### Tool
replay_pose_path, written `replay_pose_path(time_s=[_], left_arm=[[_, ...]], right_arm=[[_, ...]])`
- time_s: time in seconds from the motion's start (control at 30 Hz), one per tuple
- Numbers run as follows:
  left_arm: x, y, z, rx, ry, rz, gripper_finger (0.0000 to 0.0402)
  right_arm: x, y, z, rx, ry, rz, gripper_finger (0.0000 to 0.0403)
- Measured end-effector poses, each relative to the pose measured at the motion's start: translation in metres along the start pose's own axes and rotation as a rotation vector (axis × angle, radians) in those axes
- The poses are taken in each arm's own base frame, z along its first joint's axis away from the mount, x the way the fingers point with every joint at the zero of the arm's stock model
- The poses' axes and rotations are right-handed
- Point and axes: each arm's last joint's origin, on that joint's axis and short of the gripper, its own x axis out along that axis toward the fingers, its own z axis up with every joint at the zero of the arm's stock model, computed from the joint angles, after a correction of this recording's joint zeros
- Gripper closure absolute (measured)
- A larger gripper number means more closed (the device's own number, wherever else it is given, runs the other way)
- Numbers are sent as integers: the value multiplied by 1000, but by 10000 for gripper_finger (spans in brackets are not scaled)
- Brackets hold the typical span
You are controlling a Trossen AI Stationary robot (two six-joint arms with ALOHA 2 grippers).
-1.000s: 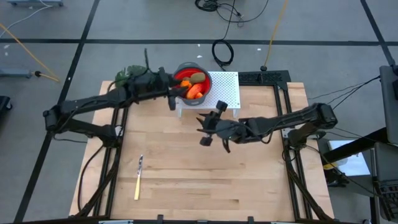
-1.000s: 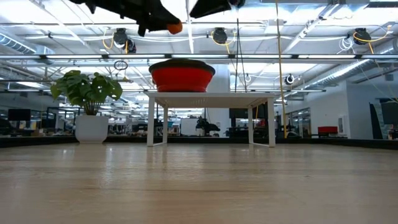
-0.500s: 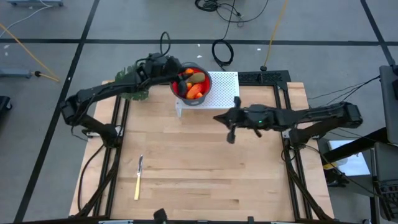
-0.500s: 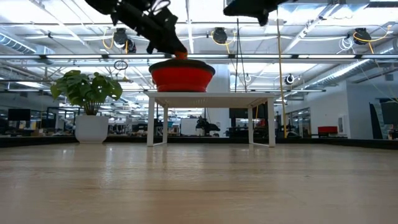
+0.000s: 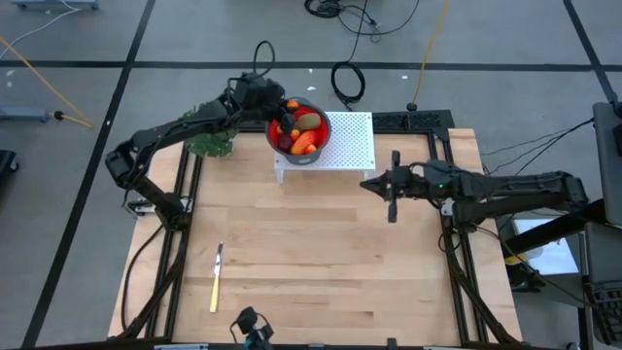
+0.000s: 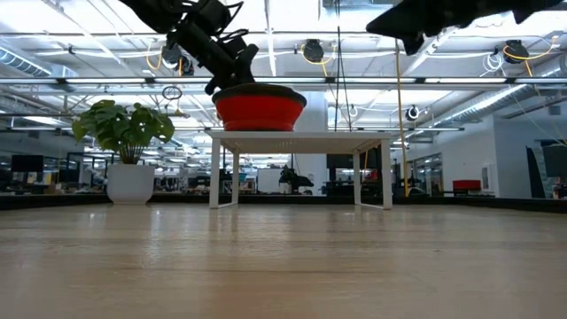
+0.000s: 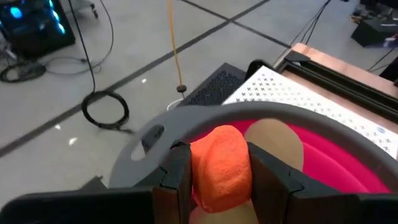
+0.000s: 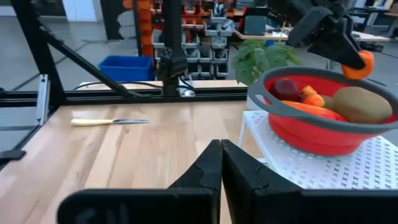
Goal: Pick & Place Fruit
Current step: Put the orange into the red strainer bowl on the shelf
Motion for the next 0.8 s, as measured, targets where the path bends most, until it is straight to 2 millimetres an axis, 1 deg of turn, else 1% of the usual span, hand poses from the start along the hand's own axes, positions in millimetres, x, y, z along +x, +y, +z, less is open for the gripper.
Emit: replay_pose_path(time_s=[0.23, 0.33, 0.47, 0.63, 0.8], left_arm=[[0, -8, -5, -62, 51, -13, 284], [0, -12, -6, -76, 49, 9, 284], [1, -15, -7, -139, 63, 9, 284], [0, -24, -13, -142, 106, 41, 284], [0, -25, -13, -143, 102, 67, 284]], right_arm=[[-20, -10, -16, 3, -24, -28, 402], [-25, -13, -21, -30, -29, -48, 403], [-30, -17, -20, -44, -48, -74, 403], [-32, -20, -19, -88, -56, -93, 403], [-32, -21, -19, -92, -56, -101, 403]])
